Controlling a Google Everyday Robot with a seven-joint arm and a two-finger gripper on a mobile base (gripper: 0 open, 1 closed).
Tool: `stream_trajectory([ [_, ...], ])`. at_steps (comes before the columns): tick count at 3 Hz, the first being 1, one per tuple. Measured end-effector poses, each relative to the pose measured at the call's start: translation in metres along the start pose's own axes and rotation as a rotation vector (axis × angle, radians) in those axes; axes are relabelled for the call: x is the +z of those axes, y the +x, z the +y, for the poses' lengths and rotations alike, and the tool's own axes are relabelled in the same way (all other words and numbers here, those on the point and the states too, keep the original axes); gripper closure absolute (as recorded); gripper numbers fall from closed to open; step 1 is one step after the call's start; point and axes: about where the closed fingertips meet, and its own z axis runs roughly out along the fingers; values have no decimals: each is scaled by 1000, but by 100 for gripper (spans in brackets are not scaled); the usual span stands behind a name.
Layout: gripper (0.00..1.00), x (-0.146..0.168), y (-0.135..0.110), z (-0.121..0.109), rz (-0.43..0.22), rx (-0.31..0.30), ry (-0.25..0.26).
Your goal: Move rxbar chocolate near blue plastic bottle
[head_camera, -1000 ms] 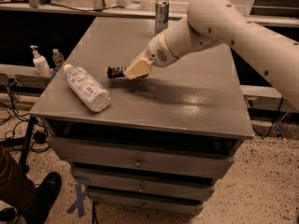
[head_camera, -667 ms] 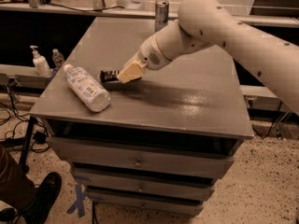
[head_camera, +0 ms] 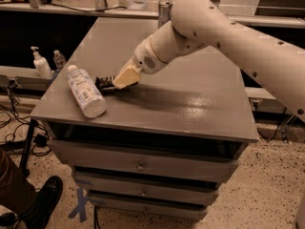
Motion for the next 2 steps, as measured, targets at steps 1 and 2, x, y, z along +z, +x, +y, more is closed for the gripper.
stream_trajectory([
  [1,35,1,1,2,7,-3,1],
  [2,12,1,2,2,12,-2,2],
])
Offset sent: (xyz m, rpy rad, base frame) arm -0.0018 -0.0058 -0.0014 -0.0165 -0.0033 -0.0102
